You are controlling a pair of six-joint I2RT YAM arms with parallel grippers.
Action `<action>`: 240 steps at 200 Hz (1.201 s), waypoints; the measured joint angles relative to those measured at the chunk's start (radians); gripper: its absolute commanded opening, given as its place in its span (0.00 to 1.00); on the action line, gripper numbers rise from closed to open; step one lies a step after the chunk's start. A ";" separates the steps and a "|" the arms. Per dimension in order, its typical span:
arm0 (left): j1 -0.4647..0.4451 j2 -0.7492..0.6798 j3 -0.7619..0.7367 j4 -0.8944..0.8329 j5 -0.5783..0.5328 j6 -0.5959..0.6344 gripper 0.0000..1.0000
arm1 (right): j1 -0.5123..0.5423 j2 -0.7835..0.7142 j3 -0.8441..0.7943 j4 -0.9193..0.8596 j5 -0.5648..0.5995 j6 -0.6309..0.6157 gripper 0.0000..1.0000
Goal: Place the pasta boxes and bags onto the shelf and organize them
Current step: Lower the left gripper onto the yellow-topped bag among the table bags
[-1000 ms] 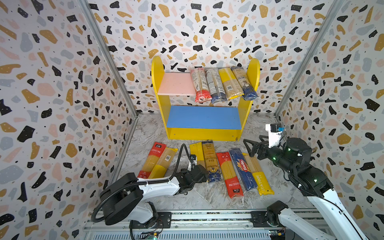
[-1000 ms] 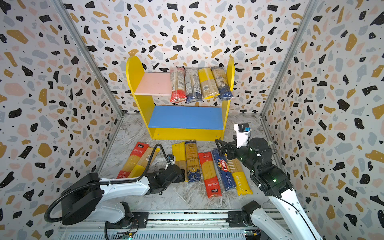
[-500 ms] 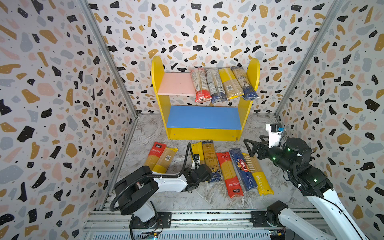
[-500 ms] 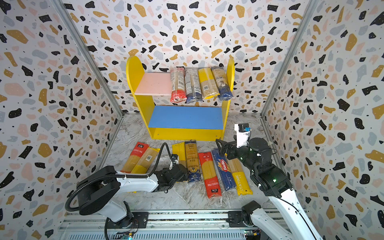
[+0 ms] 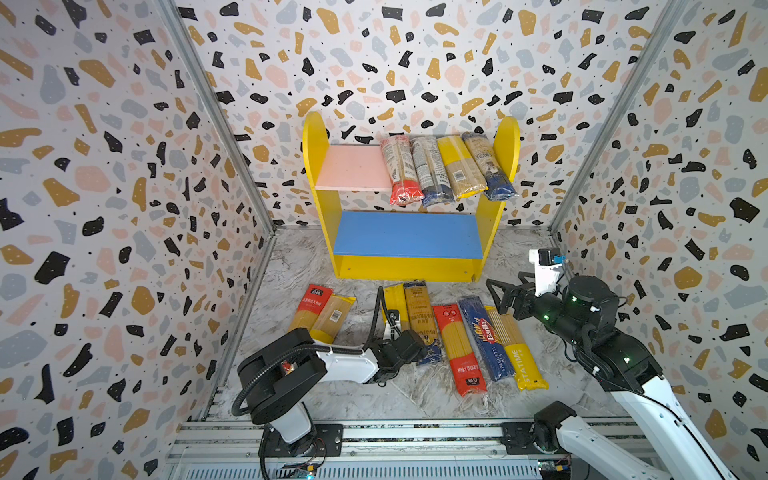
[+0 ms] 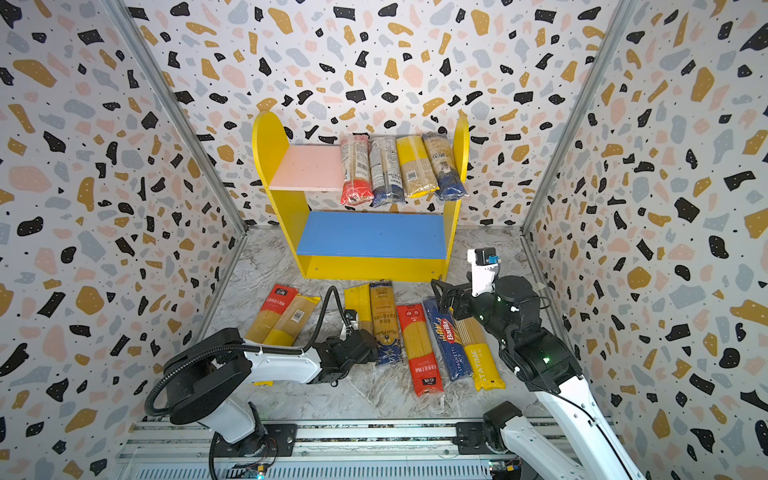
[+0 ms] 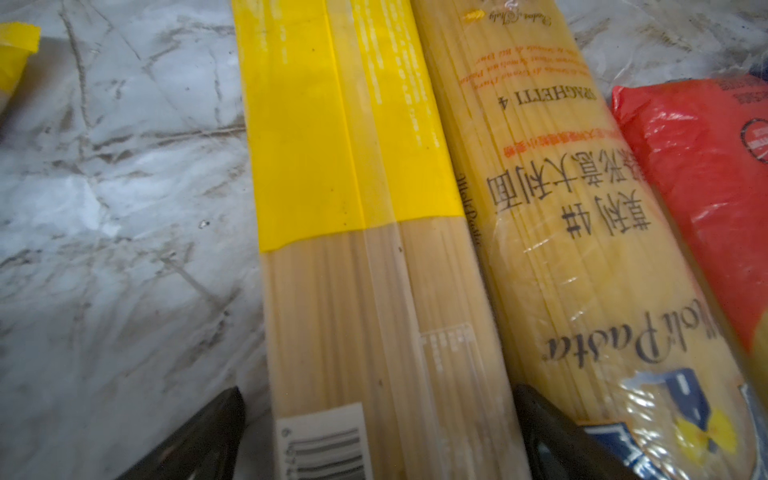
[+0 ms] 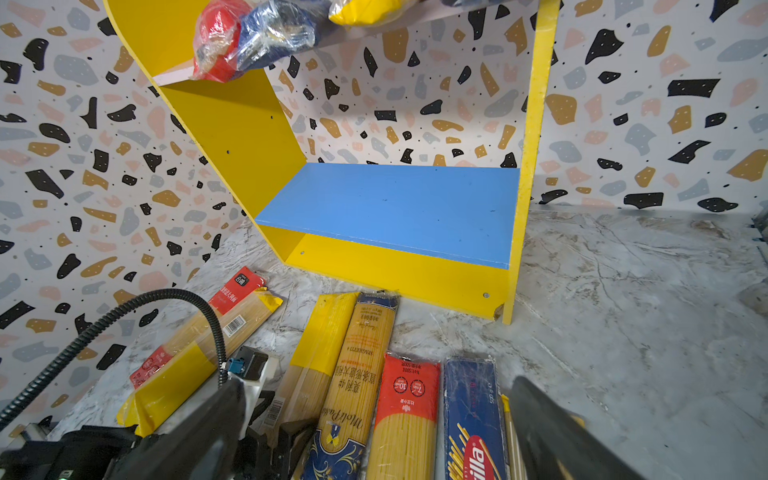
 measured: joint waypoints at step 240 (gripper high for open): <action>0.022 0.034 -0.047 0.135 -0.047 0.025 0.90 | 0.000 0.031 -0.036 0.036 -0.003 -0.005 0.99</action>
